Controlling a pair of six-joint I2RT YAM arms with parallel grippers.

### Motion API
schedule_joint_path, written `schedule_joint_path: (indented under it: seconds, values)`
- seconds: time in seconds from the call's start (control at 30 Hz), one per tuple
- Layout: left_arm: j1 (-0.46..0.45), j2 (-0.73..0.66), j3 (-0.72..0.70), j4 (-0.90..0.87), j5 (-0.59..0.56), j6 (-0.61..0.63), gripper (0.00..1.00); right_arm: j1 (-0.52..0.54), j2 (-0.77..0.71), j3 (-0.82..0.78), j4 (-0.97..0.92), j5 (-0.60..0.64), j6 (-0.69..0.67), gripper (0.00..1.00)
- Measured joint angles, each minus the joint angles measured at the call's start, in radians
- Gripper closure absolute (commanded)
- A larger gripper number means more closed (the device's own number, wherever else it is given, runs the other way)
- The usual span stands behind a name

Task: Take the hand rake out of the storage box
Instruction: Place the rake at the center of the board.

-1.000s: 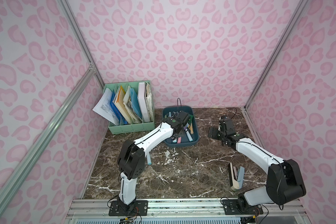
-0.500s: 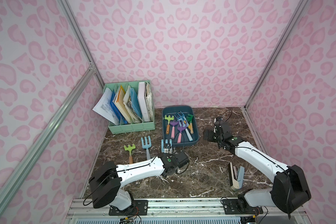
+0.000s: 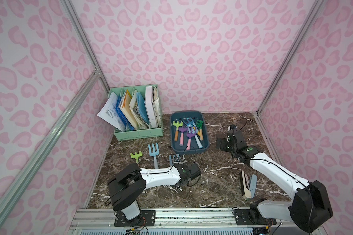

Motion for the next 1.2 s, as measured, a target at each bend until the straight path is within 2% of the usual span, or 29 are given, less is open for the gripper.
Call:
schedule_joint_path:
  seconds: [0.13,0.2,0.33,0.43,0.53,0.6,0.67,0.8,0.83,1.03,1.2]
  values:
    - [-0.003,-0.003,0.0,-0.018,0.002,0.001,0.2,0.0,0.002,-0.001,0.0,0.003,0.0,0.02]
    - [-0.005,-0.031,0.014,-0.043,-0.011,0.001,0.1,0.0,-0.001,-0.005,-0.001,0.005,0.0,0.02]
    - [-0.006,-0.106,0.106,-0.137,-0.076,0.034,0.05,0.0,-0.015,-0.011,-0.001,0.012,0.0,0.02]
    - [0.007,-0.159,0.2,-0.207,-0.147,0.086,0.07,-0.002,-0.024,-0.021,0.003,0.018,0.0,0.02]
    - [0.068,-0.193,0.269,-0.22,-0.198,0.161,0.08,-0.004,-0.032,-0.032,0.009,0.019,-0.001,0.02]
    - [0.112,-0.207,0.266,-0.211,-0.205,0.189,0.1,-0.005,-0.037,-0.035,0.013,0.021,-0.004,0.02]
    - [0.138,-0.224,0.207,-0.18,-0.201,0.191,0.15,-0.009,-0.041,-0.041,0.018,0.023,-0.005,0.02]
    - [0.151,-0.2,0.054,-0.106,-0.1,0.182,0.22,-0.019,-0.033,-0.047,0.027,0.018,-0.005,0.02]
    - [0.152,-0.179,0.037,-0.081,-0.073,0.179,0.23,-0.019,-0.029,-0.047,0.029,0.018,-0.006,0.02]
    - [0.113,-0.098,-0.018,0.034,0.019,0.139,0.42,-0.021,-0.016,-0.047,0.035,0.013,-0.008,0.02]
    - [0.096,-0.075,-0.065,0.063,0.05,0.127,0.42,-0.02,-0.013,-0.047,0.039,0.011,-0.008,0.02]
